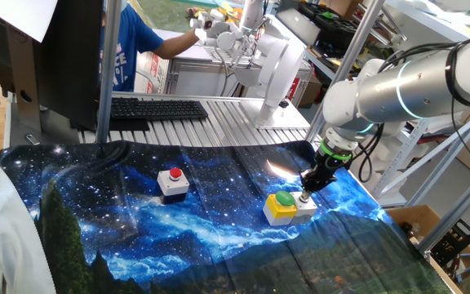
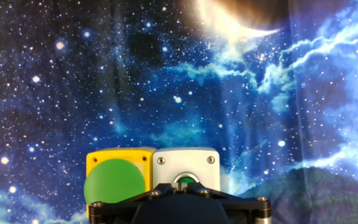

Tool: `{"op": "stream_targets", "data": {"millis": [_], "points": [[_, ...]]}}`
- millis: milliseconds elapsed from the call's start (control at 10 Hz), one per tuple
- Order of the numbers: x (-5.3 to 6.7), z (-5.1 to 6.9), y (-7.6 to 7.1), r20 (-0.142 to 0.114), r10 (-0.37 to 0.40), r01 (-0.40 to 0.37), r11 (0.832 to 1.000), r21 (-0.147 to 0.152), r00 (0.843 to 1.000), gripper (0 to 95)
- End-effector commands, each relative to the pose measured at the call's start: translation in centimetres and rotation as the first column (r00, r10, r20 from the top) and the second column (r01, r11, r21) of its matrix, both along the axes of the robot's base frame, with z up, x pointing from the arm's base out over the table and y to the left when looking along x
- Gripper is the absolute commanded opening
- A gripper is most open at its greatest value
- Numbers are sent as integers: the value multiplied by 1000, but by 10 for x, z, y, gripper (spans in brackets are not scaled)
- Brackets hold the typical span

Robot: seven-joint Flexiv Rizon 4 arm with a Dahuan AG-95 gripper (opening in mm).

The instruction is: Press three buttons from left to right in sequence

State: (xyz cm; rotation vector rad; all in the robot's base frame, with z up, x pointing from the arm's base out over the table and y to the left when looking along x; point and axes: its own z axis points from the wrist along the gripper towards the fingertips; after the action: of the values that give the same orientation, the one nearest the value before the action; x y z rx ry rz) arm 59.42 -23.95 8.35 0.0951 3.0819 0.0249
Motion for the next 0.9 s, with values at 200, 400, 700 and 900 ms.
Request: {"op": "stream_targets", "data": {"millis": [200, 400, 700, 900], "points": [[1, -13, 0, 16, -6, 6, 1000, 0, 1000, 0], [-1, -5, 0, 2, -7, 7, 1000, -8, 1000, 0], [-4, 32, 1, -28, -11, 11, 1000, 4, 1000, 0], [-4, 41, 2, -44, -14, 14, 1000, 4, 999, 0]]}}
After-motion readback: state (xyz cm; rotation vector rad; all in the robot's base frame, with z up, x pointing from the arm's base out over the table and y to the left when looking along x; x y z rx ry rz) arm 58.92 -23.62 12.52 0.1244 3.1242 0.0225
